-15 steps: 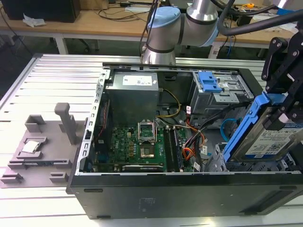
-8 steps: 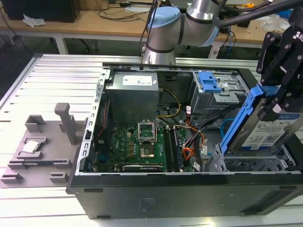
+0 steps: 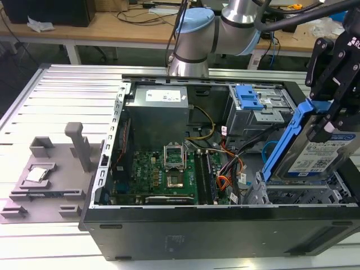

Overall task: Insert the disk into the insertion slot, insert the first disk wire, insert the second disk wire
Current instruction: 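Insert the disk into the insertion slot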

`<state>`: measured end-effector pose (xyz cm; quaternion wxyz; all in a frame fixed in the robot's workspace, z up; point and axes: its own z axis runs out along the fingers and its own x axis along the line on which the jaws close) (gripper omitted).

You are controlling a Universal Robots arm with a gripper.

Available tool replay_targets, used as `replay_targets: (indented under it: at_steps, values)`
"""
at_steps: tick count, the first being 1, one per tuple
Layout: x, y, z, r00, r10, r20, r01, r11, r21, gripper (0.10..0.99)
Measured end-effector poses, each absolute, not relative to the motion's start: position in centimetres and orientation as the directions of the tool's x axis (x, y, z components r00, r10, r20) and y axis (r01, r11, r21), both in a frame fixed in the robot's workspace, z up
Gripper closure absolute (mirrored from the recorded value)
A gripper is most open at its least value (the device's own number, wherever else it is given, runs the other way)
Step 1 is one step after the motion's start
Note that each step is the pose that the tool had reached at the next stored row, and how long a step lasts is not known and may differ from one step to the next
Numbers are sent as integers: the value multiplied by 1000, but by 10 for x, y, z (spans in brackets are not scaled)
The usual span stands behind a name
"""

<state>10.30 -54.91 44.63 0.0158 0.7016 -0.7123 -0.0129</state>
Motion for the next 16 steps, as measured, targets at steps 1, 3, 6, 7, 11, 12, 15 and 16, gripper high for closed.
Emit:
replay_targets:
  at_steps: [1, 3, 6, 7, 11, 12, 15, 16]
  values:
    - [103, -549, 445, -15, -1000, 4, -999, 15, 41, 722]
    - [103, -549, 444, -15, -1000, 4, -999, 15, 41, 722]
    - [103, -549, 441, -15, -1000, 4, -999, 15, 41, 722]
    - [103, -549, 440, -15, -1000, 4, -999, 15, 41, 722]
    - [103, -549, 435, -15, -1000, 4, -999, 15, 41, 722]
    - [103, -549, 434, -15, -1000, 5, -999, 15, 41, 722]
    - [103, -549, 431, -15, -1000, 5, -999, 15, 41, 722]
    - [103, -549, 430, -15, -1000, 4, -999, 15, 42, 722]
